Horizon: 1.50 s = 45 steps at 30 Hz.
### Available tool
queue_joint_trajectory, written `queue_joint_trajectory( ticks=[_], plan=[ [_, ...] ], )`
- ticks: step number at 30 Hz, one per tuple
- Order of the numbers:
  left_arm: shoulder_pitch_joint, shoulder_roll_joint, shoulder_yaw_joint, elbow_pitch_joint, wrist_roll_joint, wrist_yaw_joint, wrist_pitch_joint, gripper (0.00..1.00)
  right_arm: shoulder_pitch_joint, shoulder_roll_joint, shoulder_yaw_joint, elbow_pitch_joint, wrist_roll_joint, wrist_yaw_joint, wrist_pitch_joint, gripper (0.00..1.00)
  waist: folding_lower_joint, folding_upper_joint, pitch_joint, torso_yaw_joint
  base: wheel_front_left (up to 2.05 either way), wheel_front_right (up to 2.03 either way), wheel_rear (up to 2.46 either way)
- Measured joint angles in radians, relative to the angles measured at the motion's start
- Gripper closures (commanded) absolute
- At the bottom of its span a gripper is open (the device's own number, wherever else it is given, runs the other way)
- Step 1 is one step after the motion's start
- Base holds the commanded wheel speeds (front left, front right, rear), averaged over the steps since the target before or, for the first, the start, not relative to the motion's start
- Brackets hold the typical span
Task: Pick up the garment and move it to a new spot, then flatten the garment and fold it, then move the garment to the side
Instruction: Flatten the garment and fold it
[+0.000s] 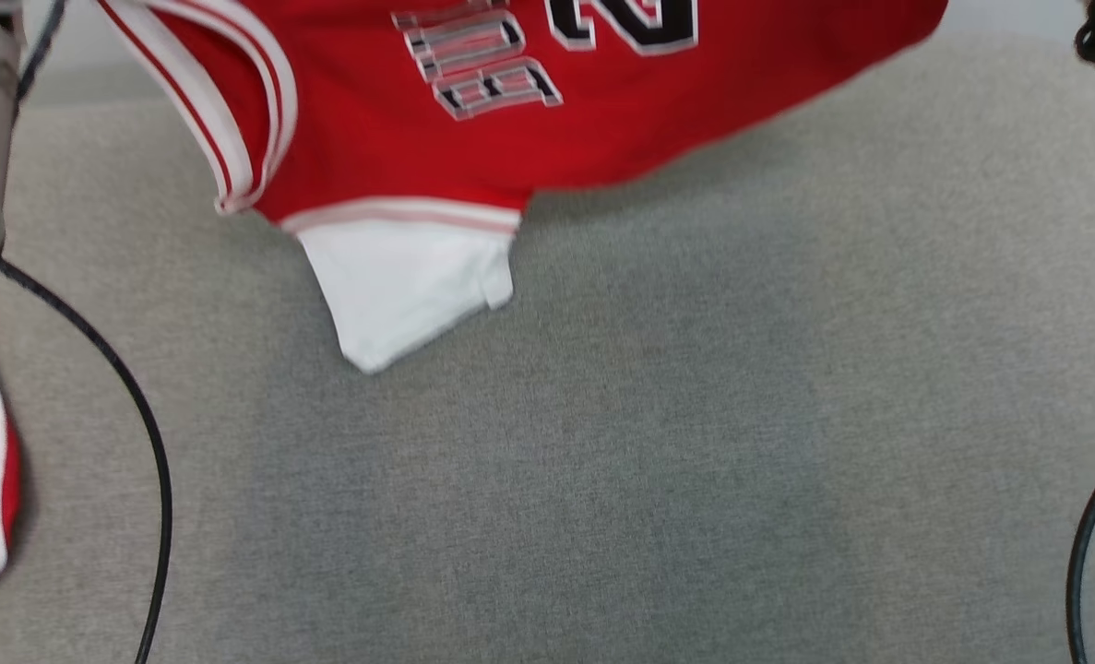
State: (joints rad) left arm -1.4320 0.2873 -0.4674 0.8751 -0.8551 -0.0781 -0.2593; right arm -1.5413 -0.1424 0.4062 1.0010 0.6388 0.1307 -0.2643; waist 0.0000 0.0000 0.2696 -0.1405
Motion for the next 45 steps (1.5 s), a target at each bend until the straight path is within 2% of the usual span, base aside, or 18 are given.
queue_joint_trajectory(
  ticks=[4,8,11,16,23,30,41,45],
  plan=[
    [-0.088,-0.03,0.096,-0.049,0.079,0.019,-0.001,1.0,-0.05,0.024,-0.125,-0.049,-0.094,0.0,0.0,1.0,0.0,0.0,0.083,-0.002,0.0,0.0,0.0],
    [-0.117,-0.062,0.233,-0.188,0.217,0.026,-0.002,1.0,-0.054,0.053,-0.286,-0.19,-0.227,0.0,0.0,1.0,0.0,0.0,0.156,0.0,0.0,0.0,0.0],
    [-0.09,-0.109,0.307,-0.269,0.321,0.006,-0.002,1.0,-0.002,0.078,-0.375,-0.264,-0.293,0.0,0.0,1.0,0.0,0.0,0.199,0.006,0.0,0.0,0.0],
    [-0.012,-0.169,0.379,-0.307,0.429,-0.035,-0.002,1.0,0.072,0.092,-0.412,-0.294,-0.319,0.0,0.0,1.0,0.0,0.0,0.249,0.024,0.0,0.0,0.0],
    [0.046,-0.199,0.366,-0.225,0.461,-0.049,-0.002,1.0,0.148,0.094,-0.354,-0.233,-0.266,0.0,0.0,1.0,0.0,0.0,0.29,0.049,0.0,0.0,0.0],
    [0.104,-0.172,0.292,-0.17,0.425,-0.051,-0.002,1.0,0.225,0.094,-0.274,-0.186,-0.215,0.0,0.0,1.0,0.0,0.0,0.279,0.043,0.0,0.0,0.0],
    [0.295,-0.137,0.222,-0.117,0.369,-0.051,-0.002,1.0,0.406,0.094,-0.169,-0.104,-0.138,0.0,0.0,1.0,0.0,0.0,0.155,0.04,0.0,0.0,0.0],
    [0.385,-0.114,0.138,-0.118,0.378,-0.051,-0.002,1.0,0.484,0.088,-0.115,-0.067,-0.092,0.0,0.0,1.0,0.0,0.0,0.092,0.043,0.0,0.0,0.0]
  ],
)
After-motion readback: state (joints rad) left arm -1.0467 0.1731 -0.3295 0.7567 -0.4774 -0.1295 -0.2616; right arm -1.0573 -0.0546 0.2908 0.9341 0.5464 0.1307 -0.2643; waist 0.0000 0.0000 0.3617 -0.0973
